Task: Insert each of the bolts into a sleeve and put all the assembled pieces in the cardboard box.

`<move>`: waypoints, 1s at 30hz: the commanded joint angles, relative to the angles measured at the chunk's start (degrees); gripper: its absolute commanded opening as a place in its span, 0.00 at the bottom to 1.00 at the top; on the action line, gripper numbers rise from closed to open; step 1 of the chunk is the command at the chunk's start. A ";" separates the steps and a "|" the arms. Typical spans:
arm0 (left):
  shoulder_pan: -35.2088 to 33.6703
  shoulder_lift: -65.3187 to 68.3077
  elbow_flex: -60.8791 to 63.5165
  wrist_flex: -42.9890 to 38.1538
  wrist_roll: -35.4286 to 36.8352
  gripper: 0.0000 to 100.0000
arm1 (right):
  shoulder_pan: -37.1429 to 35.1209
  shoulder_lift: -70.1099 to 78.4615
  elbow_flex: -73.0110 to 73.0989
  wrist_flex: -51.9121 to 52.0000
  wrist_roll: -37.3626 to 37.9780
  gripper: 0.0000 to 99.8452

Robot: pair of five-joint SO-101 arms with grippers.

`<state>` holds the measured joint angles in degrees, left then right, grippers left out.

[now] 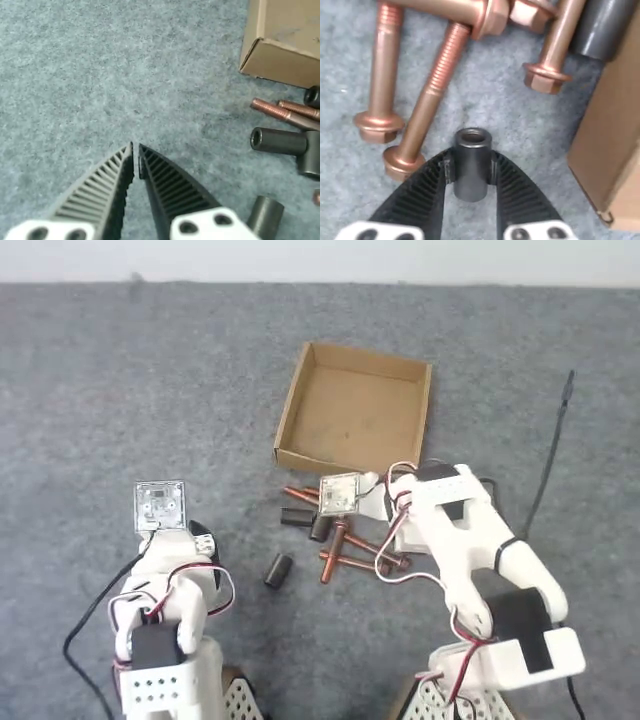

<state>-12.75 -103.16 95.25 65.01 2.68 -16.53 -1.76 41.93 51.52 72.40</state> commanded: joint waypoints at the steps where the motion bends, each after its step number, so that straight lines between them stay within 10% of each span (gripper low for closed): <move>1: -0.53 -1.05 -0.22 -1.41 -0.53 0.01 | 3.56 -1.89 -3.16 0.48 -10.11 0.01; 16: -0.53 -1.05 -0.22 -1.23 -0.53 0.01 | 23.52 -11.74 -7.82 16.48 -67.60 0.01; 30: -0.53 -1.05 -0.22 -1.23 -0.53 0.01 | 44.53 -16.31 4.04 13.23 -72.44 0.01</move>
<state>-12.75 -103.16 95.25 65.01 2.68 24.35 -11.96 44.92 66.02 0.13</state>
